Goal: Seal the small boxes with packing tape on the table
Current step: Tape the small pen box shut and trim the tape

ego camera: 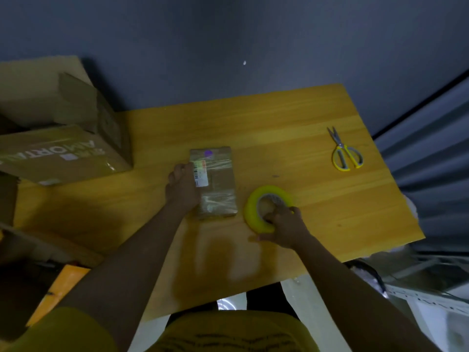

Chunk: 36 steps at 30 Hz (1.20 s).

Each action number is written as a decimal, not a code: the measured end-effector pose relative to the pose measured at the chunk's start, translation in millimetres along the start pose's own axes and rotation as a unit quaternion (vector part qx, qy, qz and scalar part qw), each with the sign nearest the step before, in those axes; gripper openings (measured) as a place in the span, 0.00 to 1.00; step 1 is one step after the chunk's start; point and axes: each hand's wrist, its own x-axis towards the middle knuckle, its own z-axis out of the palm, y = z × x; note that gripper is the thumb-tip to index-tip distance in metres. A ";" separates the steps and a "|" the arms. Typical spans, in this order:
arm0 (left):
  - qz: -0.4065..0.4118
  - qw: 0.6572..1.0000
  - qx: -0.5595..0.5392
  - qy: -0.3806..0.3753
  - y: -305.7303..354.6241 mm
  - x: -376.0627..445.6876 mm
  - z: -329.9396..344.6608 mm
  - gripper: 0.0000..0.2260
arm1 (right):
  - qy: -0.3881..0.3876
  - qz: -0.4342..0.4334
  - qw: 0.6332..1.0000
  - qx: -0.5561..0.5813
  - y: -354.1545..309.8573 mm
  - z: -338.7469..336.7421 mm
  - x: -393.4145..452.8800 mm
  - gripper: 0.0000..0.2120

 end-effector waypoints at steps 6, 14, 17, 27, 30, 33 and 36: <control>-0.009 0.994 0.096 0.057 59.0 -11.2 24.9 0.31 | 0.280 0.012 0.926 0.252 80.6 -19.8 17.2 0.20; 0.019 0.997 0.034 0.059 162.4 -15.5 73.9 0.23 | 0.228 0.253 0.935 0.101 221.9 -57.4 87.1 0.20; -0.006 0.997 0.024 0.071 169.7 -24.5 83.9 0.21 | 0.166 0.273 0.943 0.090 237.0 -57.1 110.3 0.21; -0.058 0.993 -0.017 0.101 160.4 -50.8 95.4 0.19 | 0.189 0.135 0.970 0.067 203.6 -31.4 107.7 0.14; -0.082 0.988 -0.030 0.126 151.6 -61.8 92.1 0.18 | 0.159 0.023 0.987 -0.007 178.0 -23.9 99.6 0.15; -0.148 0.977 -0.041 0.146 136.8 -79.7 90.5 0.19 | 0.135 -0.040 0.988 0.056 144.6 -24.1 86.2 0.18; -0.202 0.958 -0.084 0.184 117.5 -96.4 90.4 0.10 | 0.136 -0.020 0.968 0.211 114.4 -37.6 72.0 0.21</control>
